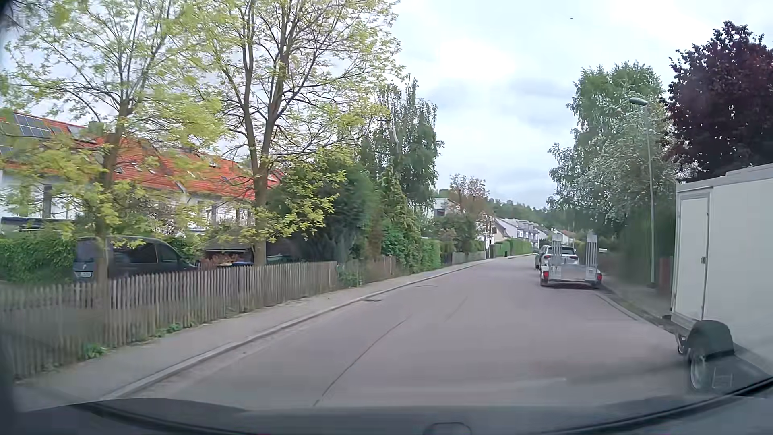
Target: Follow the waypoints while adhering to traffic rules and regulations
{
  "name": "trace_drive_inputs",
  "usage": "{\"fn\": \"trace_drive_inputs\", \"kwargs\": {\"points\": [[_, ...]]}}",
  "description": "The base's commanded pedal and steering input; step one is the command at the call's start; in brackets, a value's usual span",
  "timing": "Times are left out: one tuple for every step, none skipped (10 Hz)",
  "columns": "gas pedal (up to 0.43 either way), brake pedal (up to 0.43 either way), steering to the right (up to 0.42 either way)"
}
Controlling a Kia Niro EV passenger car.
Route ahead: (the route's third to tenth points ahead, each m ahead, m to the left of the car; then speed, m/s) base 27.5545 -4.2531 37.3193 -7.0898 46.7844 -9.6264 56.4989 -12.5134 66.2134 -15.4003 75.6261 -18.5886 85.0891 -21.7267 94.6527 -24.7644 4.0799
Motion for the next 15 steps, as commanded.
{"fn": "trace_drive_inputs", "kwargs": {"points": [[0.118,0.000,0.152],[0.118,0.000,0.142],[0.118,0.000,0.130],[0.118,0.000,0.112],[0.118,0.000,0.094],[0.110,0.000,0.078],[0.110,0.000,0.064],[0.110,0.000,0.055],[0.110,0.000,0.045],[0.110,0.000,0.038],[0.110,0.000,0.028],[0.110,0.000,0.019],[0.110,0.000,0.017],[0.110,0.000,0.019],[0.110,0.000,0.024]]}}
